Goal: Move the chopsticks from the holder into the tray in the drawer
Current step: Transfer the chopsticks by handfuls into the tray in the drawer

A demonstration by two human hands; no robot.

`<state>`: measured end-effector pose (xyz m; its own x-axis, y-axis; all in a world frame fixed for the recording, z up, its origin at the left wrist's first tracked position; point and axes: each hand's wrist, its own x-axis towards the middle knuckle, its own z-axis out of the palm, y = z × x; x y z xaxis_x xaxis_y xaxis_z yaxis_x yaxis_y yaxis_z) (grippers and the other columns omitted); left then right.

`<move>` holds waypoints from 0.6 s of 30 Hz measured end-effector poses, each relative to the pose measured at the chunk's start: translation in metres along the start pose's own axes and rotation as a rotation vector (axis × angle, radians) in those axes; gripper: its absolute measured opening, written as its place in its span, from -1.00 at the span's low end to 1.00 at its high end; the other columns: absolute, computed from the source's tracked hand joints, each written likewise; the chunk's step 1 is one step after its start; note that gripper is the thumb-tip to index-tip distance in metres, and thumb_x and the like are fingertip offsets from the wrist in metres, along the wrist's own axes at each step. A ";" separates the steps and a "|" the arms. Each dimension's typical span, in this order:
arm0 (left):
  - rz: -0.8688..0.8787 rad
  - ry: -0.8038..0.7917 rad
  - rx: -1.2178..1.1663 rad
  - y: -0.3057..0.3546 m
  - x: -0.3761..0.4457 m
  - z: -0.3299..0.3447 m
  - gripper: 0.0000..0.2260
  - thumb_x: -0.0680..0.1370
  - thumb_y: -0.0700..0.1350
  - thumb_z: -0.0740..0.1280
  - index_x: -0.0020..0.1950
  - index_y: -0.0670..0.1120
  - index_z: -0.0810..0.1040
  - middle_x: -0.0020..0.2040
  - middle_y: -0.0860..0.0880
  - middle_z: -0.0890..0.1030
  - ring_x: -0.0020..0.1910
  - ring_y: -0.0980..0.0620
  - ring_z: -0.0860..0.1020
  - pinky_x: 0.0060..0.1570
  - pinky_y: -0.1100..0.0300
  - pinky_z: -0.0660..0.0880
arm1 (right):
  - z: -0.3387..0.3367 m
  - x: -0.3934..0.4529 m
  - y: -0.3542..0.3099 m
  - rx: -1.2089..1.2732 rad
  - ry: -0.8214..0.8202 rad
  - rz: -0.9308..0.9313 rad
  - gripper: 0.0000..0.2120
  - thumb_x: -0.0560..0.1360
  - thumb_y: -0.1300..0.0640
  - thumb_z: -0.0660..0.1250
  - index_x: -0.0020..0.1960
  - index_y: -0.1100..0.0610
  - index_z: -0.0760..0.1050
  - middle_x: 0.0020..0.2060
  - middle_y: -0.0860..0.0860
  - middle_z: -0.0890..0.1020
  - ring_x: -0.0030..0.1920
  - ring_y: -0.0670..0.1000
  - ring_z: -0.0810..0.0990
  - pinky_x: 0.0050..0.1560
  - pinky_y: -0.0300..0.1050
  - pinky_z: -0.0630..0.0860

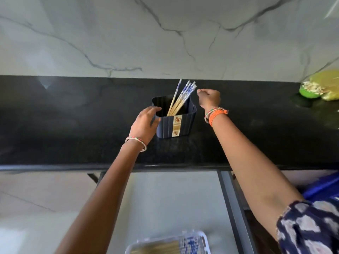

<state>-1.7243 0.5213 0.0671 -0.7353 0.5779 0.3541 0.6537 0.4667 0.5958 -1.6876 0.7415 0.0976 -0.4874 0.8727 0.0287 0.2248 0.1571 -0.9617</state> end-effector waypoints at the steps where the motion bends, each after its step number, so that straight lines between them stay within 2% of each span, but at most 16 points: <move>1: 0.012 -0.013 0.008 -0.004 0.002 0.003 -0.70 0.53 -0.18 0.26 0.27 -0.09 0.46 0.25 -0.11 0.53 0.21 -0.08 0.50 0.16 0.09 0.46 | 0.008 0.009 0.001 0.010 -0.006 0.006 -0.64 0.46 0.15 0.35 -0.03 0.51 0.53 -0.19 0.28 0.67 0.14 0.09 0.34 -0.12 0.08 0.55; 2: 0.020 -0.023 0.012 -0.007 0.004 0.006 -0.71 0.53 -0.18 0.26 0.25 -0.09 0.48 0.24 -0.10 0.54 0.17 -0.07 0.53 0.14 0.11 0.46 | 0.015 0.019 0.002 0.017 -0.017 0.011 -0.64 0.46 0.14 0.37 -0.11 0.50 0.55 -0.23 0.24 0.67 -0.24 -0.06 0.44 -0.16 0.06 0.53; 3: 0.023 -0.030 0.013 -0.011 0.004 0.009 -0.73 0.53 -0.18 0.27 0.23 -0.09 0.49 0.23 -0.09 0.55 0.14 -0.06 0.55 0.12 0.15 0.45 | 0.021 0.026 0.003 0.008 -0.032 0.023 -0.67 0.45 0.13 0.38 -0.22 0.44 0.56 -0.30 0.20 0.64 -0.28 0.07 0.59 -0.22 -0.01 0.49; 4: 0.023 -0.032 0.008 -0.014 0.005 0.011 -0.75 0.53 -0.18 0.27 0.21 -0.09 0.51 0.24 -0.08 0.55 0.11 -0.05 0.56 0.11 0.18 0.44 | 0.026 0.032 0.003 -0.005 -0.045 0.034 -0.70 0.45 0.13 0.39 -0.33 0.34 0.54 -0.37 0.15 0.57 -0.34 -0.02 0.46 -0.26 -0.09 0.44; 5: 0.021 -0.029 -0.001 -0.016 0.005 0.013 -0.76 0.53 -0.17 0.28 0.19 -0.09 0.53 0.25 -0.07 0.54 0.11 -0.03 0.57 0.11 0.21 0.43 | 0.029 0.035 0.003 -0.016 -0.061 0.041 -0.72 0.46 0.14 0.39 -0.39 0.23 0.52 -0.39 0.12 0.53 -0.37 -0.01 0.45 -0.27 -0.16 0.40; 6: 0.020 -0.024 -0.011 -0.017 0.006 0.014 -0.77 0.53 -0.17 0.28 0.17 -0.09 0.55 0.25 -0.06 0.54 0.12 -0.02 0.56 0.11 0.23 0.42 | 0.032 0.039 0.003 -0.012 -0.070 0.045 -0.75 0.46 0.14 0.39 -0.37 0.19 0.56 -0.38 0.11 0.56 -0.35 -0.01 0.46 -0.27 -0.19 0.42; 8: 0.022 -0.015 -0.026 -0.020 0.008 0.016 -0.78 0.52 -0.16 0.29 0.15 -0.10 0.57 0.25 -0.06 0.55 0.14 -0.01 0.55 0.12 0.23 0.42 | 0.035 0.045 0.005 0.026 -0.082 0.065 -0.85 0.46 0.16 0.41 -0.19 0.25 0.64 -0.24 0.13 0.67 -0.27 0.00 0.58 -0.23 -0.18 0.54; 10: 0.025 -0.014 -0.042 -0.020 0.008 0.017 -0.79 0.52 -0.17 0.29 0.14 -0.10 0.57 0.24 -0.06 0.55 0.17 0.00 0.54 0.13 0.22 0.43 | 0.035 0.048 0.007 0.058 -0.096 0.087 -0.82 0.46 0.18 0.41 -0.04 0.30 0.64 -0.13 0.15 0.70 -0.18 0.02 0.63 -0.09 -0.12 0.61; 12: 0.023 -0.012 -0.047 -0.019 0.009 0.016 -0.79 0.52 -0.16 0.29 0.14 -0.10 0.57 0.25 -0.06 0.55 0.16 0.00 0.54 0.11 0.24 0.44 | 0.033 0.049 0.004 0.078 -0.099 0.100 -0.80 0.47 0.20 0.40 0.00 0.32 0.62 -0.07 0.18 0.70 -0.12 0.06 0.67 0.02 -0.07 0.63; 14: 0.013 -0.014 -0.042 -0.015 0.008 0.015 -0.78 0.53 -0.16 0.29 0.15 -0.10 0.56 0.25 -0.06 0.55 0.11 0.00 0.56 0.05 0.26 0.45 | 0.027 0.047 -0.002 0.136 -0.067 0.110 -0.80 0.49 0.22 0.38 0.04 0.35 0.60 -0.04 0.22 0.69 -0.05 0.13 0.69 0.03 -0.02 0.63; 16: 0.000 -0.015 -0.038 -0.011 0.007 0.013 -0.77 0.53 -0.15 0.29 0.17 -0.09 0.55 0.25 -0.06 0.54 0.07 0.00 0.57 0.02 0.28 0.44 | 0.016 0.046 -0.012 0.167 -0.009 0.108 -0.79 0.49 0.24 0.37 0.04 0.36 0.59 -0.06 0.25 0.68 -0.07 0.15 0.69 0.01 0.00 0.65; 18: -0.005 -0.011 -0.040 -0.006 0.005 0.009 -0.77 0.53 -0.15 0.29 0.18 -0.09 0.54 0.25 -0.06 0.55 0.05 -0.01 0.58 0.01 0.28 0.43 | 0.001 0.045 -0.026 0.203 0.039 0.092 -0.81 0.49 0.24 0.36 0.01 0.38 0.59 -0.13 0.25 0.67 -0.19 0.10 0.64 -0.02 0.01 0.63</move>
<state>-1.7304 0.5272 0.0591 -0.7365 0.5829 0.3431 0.6419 0.4423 0.6264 -1.7161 0.7758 0.1232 -0.4392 0.8967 -0.0547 0.0907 -0.0163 -0.9957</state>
